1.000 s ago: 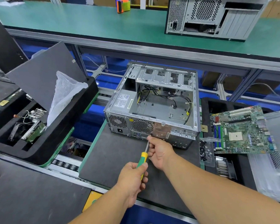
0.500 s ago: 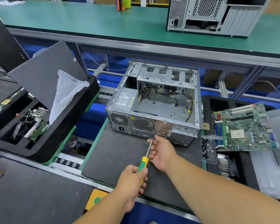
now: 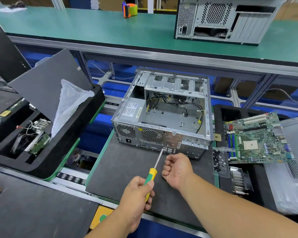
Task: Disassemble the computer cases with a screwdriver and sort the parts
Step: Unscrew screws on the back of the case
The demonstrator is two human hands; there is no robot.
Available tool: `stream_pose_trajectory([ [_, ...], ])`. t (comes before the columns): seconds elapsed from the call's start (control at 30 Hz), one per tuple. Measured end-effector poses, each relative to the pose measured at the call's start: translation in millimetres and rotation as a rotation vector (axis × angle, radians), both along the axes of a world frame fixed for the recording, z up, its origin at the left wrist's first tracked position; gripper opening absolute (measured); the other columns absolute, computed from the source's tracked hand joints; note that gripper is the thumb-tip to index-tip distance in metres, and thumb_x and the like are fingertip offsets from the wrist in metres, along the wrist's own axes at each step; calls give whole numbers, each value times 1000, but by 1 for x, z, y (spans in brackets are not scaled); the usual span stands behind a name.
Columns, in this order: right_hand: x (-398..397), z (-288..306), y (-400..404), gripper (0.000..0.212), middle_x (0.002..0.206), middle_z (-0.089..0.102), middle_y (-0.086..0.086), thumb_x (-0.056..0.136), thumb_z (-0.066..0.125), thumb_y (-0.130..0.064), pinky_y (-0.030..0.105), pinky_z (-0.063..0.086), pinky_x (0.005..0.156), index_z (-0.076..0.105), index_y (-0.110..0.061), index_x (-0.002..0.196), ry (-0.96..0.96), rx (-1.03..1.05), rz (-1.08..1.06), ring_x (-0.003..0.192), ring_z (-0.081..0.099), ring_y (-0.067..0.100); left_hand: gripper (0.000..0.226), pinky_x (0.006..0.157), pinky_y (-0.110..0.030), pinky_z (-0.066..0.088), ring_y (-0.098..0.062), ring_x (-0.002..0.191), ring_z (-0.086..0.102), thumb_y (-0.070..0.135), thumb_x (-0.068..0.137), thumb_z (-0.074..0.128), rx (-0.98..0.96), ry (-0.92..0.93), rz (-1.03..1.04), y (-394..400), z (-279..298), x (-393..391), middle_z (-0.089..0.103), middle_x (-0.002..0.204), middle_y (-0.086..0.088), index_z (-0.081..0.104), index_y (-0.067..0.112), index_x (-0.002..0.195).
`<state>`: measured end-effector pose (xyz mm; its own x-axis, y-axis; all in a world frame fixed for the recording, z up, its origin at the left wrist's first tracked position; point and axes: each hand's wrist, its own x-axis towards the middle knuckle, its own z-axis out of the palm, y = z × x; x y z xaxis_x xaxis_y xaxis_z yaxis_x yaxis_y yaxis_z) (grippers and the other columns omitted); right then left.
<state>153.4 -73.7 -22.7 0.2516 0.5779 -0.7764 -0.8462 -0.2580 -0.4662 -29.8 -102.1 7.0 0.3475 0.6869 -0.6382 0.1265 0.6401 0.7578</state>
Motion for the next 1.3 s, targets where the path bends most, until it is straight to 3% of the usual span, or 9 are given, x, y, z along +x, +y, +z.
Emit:
stream_pose_trajectory([
  [0.07,-2,6,-2,11,60,47,3,68,48,-11,27,20,49,58,-10,72,-7,15,13,48,26,15,13,52,-28,39,-14,58,49,17,101,63,61,-70,18,4,10,4,62,74,-10,55,10,94],
  [0.17,-5,22,1,22,64,52,5,81,45,-9,27,23,49,66,-5,80,-61,84,91,51,29,14,12,53,-29,39,-15,58,49,15,101,63,150,-105,21,9,23,10,62,74,-10,55,9,95],
  [0.33,-5,58,11,30,65,55,3,77,61,-19,24,23,46,77,-1,95,-163,305,192,53,30,12,12,52,-29,40,-15,57,49,15,100,63,198,-58,51,8,33,17,62,70,-8,54,7,98],
  [0.47,-3,67,16,25,65,54,5,100,53,-12,21,23,41,75,0,96,-221,290,152,50,31,10,10,52,-29,40,-14,57,49,14,99,61,211,-17,48,9,38,26,63,70,-6,54,7,100],
  [0.7,0,72,16,25,68,51,6,103,52,-11,20,24,40,72,4,106,-276,272,153,50,31,9,16,51,-27,40,-13,57,49,17,99,63,219,23,25,7,42,34,62,74,-4,54,6,106],
  [1.0,-3,76,15,25,67,51,7,105,49,-11,20,23,42,70,2,103,-294,274,179,51,30,10,18,48,-27,38,-13,57,48,18,98,64,223,38,56,5,36,36,61,73,-3,53,7,107],
  [1.2,-4,79,14,27,66,53,5,106,48,-12,20,24,44,71,2,105,-271,270,180,50,31,9,22,58,-35,39,-15,59,48,27,95,68,277,93,74,2,38,38,58,71,-3,52,14,102],
  [1.3,-5,81,15,28,68,53,6,107,46,-12,21,25,44,70,2,106,-240,276,172,51,31,10,26,51,-18,38,-5,51,50,30,93,72,476,271,66,0,44,37,60,73,3,48,23,95],
])
